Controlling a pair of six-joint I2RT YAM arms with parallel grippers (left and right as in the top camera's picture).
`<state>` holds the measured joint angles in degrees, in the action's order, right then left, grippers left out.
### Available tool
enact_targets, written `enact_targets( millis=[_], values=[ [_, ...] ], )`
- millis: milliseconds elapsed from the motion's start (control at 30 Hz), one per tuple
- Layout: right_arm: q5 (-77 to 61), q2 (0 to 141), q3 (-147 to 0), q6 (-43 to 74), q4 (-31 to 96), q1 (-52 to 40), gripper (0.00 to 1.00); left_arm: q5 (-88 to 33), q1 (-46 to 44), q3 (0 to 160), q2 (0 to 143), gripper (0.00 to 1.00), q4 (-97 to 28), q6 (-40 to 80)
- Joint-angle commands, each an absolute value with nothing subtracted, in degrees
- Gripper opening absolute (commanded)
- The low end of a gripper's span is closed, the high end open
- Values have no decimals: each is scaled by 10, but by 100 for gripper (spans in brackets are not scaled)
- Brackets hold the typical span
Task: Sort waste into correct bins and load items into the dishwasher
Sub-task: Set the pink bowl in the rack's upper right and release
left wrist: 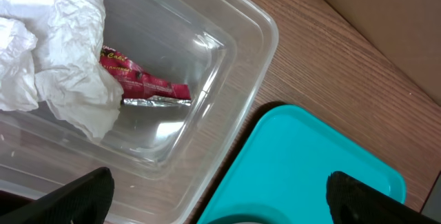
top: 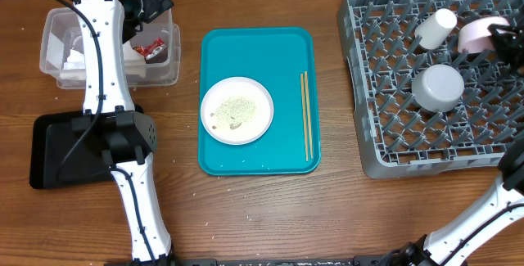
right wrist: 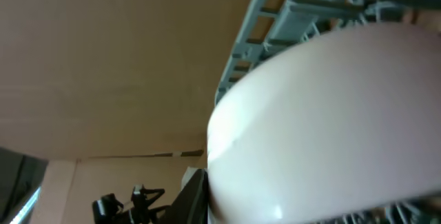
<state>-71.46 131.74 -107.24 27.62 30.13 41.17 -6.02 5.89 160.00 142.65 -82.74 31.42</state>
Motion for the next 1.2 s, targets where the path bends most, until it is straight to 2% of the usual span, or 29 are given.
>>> enact_targets(
  millis=[0,133,300,467,500,600,733,900,1167],
  values=[
    [-627,1304,-1070,253,352,428,15,-64,59,1602,1415,100,-827,317],
    [-496,1254,-1070,208,442,437,18,-64,59,1602,1415,100,-827,317],
    [-385,1185,-1070,208,500,446,19,-64,59,1602,1415,100,-827,317],
    [-364,1118,-1070,210,491,431,20,-64,59,1602,1415,100,-827,317],
    [-364,1114,-1070,210,475,422,24,-64,59,1602,1415,100,-827,317],
    [-336,1117,-1070,210,429,387,27,-64,59,1602,1415,100,-827,317],
    [-216,1136,-1070,210,398,334,19,-64,59,1602,1415,100,-827,317],
    [-37,1192,-1070,210,389,269,17,-64,59,1602,1415,100,-827,317],
    [44,1229,-1070,210,396,265,13,-64,59,1602,1415,100,-827,317]
  ],
)
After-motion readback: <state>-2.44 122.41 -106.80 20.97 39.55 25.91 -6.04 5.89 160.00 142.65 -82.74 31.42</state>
